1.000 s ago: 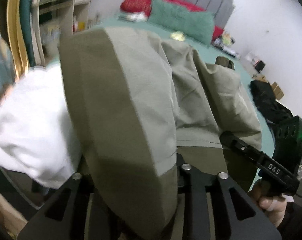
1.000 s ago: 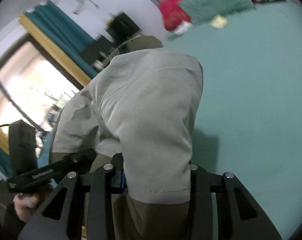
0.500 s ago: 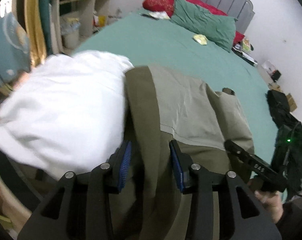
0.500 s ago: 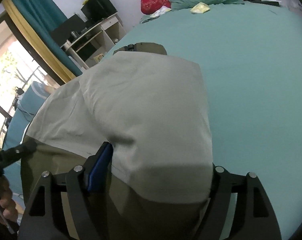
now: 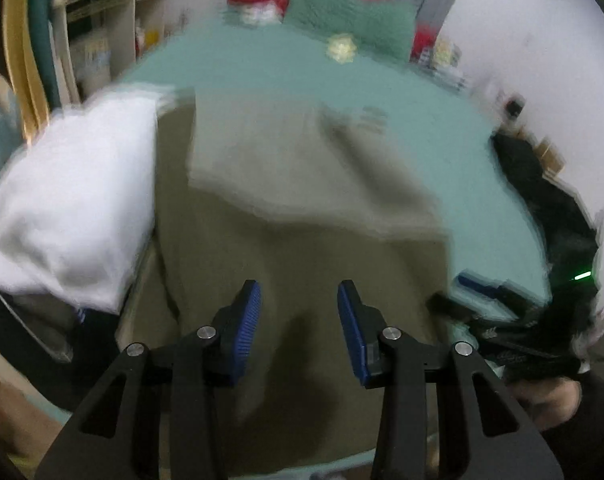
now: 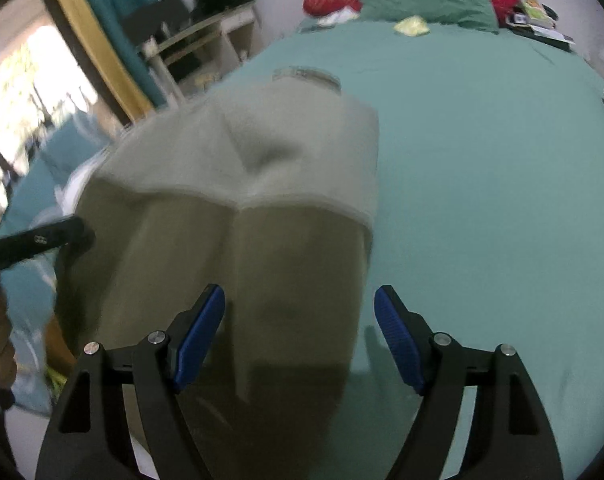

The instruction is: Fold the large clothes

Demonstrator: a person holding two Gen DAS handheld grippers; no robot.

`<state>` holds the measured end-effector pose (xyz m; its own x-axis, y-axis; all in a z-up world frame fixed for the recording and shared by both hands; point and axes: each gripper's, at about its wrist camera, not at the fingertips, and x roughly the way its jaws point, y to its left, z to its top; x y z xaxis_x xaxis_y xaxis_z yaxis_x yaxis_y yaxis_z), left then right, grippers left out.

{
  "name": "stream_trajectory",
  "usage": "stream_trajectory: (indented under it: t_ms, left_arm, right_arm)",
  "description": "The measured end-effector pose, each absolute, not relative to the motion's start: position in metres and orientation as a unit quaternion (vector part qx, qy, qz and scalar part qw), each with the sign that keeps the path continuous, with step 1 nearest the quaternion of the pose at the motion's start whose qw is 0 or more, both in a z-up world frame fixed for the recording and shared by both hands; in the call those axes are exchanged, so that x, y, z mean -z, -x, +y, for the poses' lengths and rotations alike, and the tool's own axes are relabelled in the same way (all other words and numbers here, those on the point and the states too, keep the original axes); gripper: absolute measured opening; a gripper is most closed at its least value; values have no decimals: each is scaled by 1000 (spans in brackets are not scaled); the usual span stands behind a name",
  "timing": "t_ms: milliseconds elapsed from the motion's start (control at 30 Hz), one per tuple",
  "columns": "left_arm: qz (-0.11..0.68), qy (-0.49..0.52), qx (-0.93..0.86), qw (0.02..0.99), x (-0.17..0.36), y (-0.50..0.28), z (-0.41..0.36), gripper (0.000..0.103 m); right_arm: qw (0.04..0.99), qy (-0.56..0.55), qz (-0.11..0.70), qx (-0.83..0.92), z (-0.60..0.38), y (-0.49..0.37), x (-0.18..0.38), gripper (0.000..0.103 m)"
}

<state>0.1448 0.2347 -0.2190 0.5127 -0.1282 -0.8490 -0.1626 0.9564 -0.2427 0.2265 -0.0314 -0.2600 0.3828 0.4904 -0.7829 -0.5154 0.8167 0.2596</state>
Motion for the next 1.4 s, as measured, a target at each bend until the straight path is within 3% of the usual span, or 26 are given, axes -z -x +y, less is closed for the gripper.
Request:
stream_trajectory:
  t_ms: [100,233,800,1400]
  left_arm:
    - [520,132,-14,844,251,-140,229,42]
    - [523,135,-29,841,253,-128,229,42]
    - [434,130,-76,888,185,-69,189,42]
    - [417,139,-54,897,150,-38,110,44]
  right_arm:
    - [818,25,487,-305,-35,-215,280,78]
    - [823,30,485,-295,-46,-206,286,84]
    - [827,-6,503,-253,-104,-174,253,84]
    - [861,-30,469,-194,-203,-132,193,84]
